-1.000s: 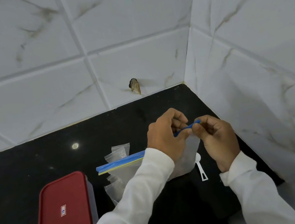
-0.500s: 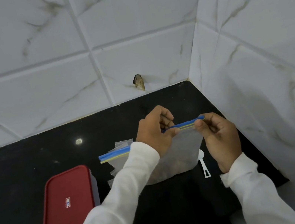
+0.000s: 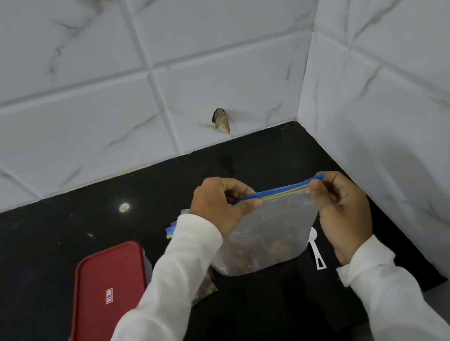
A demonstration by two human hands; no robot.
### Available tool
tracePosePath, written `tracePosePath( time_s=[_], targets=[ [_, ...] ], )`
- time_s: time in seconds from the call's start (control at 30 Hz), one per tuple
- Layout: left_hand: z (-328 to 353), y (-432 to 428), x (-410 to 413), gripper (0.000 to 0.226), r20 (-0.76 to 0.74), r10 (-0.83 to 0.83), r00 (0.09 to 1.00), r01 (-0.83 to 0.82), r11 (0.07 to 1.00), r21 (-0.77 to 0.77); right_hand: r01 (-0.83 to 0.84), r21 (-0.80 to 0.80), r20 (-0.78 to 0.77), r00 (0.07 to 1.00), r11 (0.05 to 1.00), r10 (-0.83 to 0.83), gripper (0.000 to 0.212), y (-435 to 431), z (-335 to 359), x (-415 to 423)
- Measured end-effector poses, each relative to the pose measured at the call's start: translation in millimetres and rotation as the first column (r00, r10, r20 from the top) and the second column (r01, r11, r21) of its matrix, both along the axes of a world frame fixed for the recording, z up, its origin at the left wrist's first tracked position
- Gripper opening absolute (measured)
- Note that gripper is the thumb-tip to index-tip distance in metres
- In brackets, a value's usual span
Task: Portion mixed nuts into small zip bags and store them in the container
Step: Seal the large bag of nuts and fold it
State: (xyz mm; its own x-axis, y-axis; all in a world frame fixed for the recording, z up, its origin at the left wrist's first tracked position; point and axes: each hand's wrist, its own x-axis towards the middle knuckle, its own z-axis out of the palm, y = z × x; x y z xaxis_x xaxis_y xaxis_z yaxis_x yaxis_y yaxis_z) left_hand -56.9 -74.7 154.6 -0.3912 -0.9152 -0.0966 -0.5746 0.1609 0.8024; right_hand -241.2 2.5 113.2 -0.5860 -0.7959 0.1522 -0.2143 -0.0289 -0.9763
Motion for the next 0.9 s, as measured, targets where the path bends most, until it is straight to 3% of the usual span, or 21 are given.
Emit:
tracePosePath(
  time_s=[0.13,0.27,0.33,0.6,0.77,0.9],
  targets=[
    [2,5,-6,0.010,-0.018,0.064,0.998,-0.066,0.993,-0.101,0.035,0.009,-0.011,0.999,0.999,-0.035,0.003,-2,-1,0],
    [8,4,4,0.014,0.165,-0.062,0.984,0.087,0.984,-0.153,0.079,0.004,0.038,0.996,0.997,-0.079,0.005,-2,-1,-3],
    [7,1,19,0.014,0.187,-0.073,0.980,0.101,0.984,-0.148,0.079,0.013,0.056,0.995,0.997,-0.079,0.011,-1,-1,-4],
    [-18,8,33,0.014,0.019,0.106,0.994,-0.090,0.909,-0.407,0.072,0.008,0.070,0.995,0.997,-0.072,0.007,-3,-5,3],
    [-22,2,58,0.022,0.141,0.173,0.975,-0.113,0.926,-0.359,0.078,-0.043,0.219,0.974,0.996,-0.066,0.015,-5,-1,1],
    [-30,2,74,0.024,0.071,0.240,0.968,-0.203,0.918,-0.341,0.030,-0.046,0.210,0.978,0.999,-0.019,0.016,-5,0,5]
  ],
)
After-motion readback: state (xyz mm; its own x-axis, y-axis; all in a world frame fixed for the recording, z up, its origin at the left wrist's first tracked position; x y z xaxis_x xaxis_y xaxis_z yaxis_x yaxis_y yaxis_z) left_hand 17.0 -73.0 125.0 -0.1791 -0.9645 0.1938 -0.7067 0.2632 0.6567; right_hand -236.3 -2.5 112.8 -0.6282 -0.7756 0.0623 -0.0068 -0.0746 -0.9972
